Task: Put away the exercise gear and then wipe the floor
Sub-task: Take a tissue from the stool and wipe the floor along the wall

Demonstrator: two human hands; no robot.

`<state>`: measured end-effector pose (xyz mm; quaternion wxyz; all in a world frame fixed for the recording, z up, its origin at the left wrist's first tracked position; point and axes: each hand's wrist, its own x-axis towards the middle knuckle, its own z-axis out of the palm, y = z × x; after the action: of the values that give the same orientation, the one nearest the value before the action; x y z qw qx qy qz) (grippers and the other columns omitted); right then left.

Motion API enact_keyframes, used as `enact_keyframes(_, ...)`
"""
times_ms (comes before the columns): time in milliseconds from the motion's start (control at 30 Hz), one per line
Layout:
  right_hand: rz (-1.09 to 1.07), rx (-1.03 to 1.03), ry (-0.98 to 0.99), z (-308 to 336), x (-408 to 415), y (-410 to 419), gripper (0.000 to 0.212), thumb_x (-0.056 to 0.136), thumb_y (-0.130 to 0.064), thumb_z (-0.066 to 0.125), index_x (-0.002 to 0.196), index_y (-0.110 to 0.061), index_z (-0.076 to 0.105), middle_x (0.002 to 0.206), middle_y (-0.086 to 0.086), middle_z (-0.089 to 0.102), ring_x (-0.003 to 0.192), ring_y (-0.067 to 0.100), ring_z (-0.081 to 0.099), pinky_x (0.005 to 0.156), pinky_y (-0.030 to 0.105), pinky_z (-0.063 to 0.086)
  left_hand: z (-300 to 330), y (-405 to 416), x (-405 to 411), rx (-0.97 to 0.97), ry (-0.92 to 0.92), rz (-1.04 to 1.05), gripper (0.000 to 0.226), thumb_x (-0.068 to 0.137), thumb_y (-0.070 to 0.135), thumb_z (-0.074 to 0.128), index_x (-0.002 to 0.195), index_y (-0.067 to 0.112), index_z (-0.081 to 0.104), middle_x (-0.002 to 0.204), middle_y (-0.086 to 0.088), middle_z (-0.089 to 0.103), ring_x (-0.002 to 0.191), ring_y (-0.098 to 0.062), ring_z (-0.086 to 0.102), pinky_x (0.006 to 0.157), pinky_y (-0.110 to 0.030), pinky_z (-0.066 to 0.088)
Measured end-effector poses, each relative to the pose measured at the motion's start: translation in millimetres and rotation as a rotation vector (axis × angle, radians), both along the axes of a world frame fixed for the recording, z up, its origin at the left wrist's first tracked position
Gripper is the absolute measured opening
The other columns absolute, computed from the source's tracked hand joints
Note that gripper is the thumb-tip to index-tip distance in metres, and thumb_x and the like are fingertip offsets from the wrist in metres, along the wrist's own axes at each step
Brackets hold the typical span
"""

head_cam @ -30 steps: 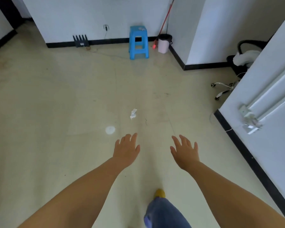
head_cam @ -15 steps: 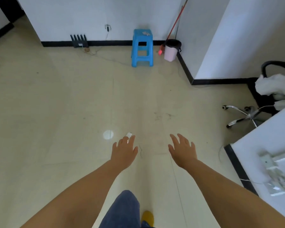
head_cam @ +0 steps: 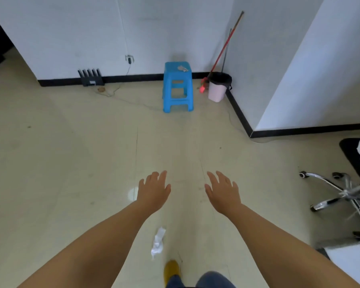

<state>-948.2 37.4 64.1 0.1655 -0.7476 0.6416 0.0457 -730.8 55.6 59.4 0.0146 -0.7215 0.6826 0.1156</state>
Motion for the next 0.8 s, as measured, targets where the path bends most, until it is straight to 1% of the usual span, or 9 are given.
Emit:
enact_keyframes(133,-0.021,0.052,0.02,-5.7,-0.4,-85.6,0.051,0.103,-0.039,0.02,0.151,-0.028,0.01,0.159,0.004,0.009,0.145,0.021,0.013,0.117,0.048,0.011,0.3,-87.2,1.3,0.026,0.031,-0.035,0.052,0.099,0.039,0.031,0.147,0.021,0.019,0.145,-0.006,0.036,0.132,-0.023,0.037,0.112,-0.04,0.025)
enact_keyframes(267,0.003,0.066,0.039,-18.3,0.2,-182.7,0.052,0.102,-0.04,0.019,0.152,-0.029,0.007,0.16,0.003,0.008,0.146,0.021,0.012,0.117,0.047,0.01,-13.3,-182.5,7.1,0.065,0.021,-0.028,0.052,0.099,0.04,0.031,0.147,0.021,0.021,0.145,-0.006,0.036,0.132,-0.023,0.037,0.111,-0.041,0.025)
enact_keyframes(433,0.07,0.027,0.063,-18.8,-17.7,-338.4,0.051,0.102,-0.04,0.019,0.151,-0.029,0.009,0.159,0.003,0.009,0.145,0.021,0.013,0.116,0.048,0.01,-9.4,-333.9,5.1,0.047,-0.004,0.055,0.052,0.099,0.04,0.03,0.146,0.02,0.021,0.143,-0.007,0.038,0.129,-0.024,0.04,0.107,-0.042,0.028)
enact_keyframes(600,0.026,-0.035,0.074,8.2,-42.6,-497.8,0.051,0.102,-0.039,0.022,0.151,-0.029,0.012,0.159,0.004,0.012,0.144,0.023,0.017,0.116,0.048,0.014,18.2,-475.2,-9.0,-0.029,0.031,0.083,0.052,0.099,0.039,0.03,0.147,0.02,0.02,0.145,-0.005,0.037,0.131,-0.023,0.037,0.111,-0.041,0.025)
enact_keyframes(700,0.036,-0.032,0.055,10.7,-37.6,-564.0,0.051,0.102,-0.039,0.022,0.151,-0.028,0.012,0.158,0.005,0.014,0.143,0.024,0.02,0.116,0.048,0.016,18.0,-533.8,-13.0,-0.019,0.036,0.08,0.052,0.099,0.039,0.031,0.146,0.02,0.022,0.145,-0.005,0.035,0.131,-0.023,0.037,0.111,-0.041,0.026)
enact_keyframes(800,0.116,0.024,0.067,0.9,-23.8,-621.3,0.051,0.102,-0.04,0.021,0.151,-0.029,0.011,0.159,0.004,0.012,0.144,0.022,0.017,0.117,0.048,0.012,5.6,-594.1,-7.6,0.039,0.038,0.098,0.052,0.099,0.039,0.031,0.146,0.02,0.022,0.147,-0.005,0.034,0.132,-0.023,0.036,0.111,-0.041,0.025)
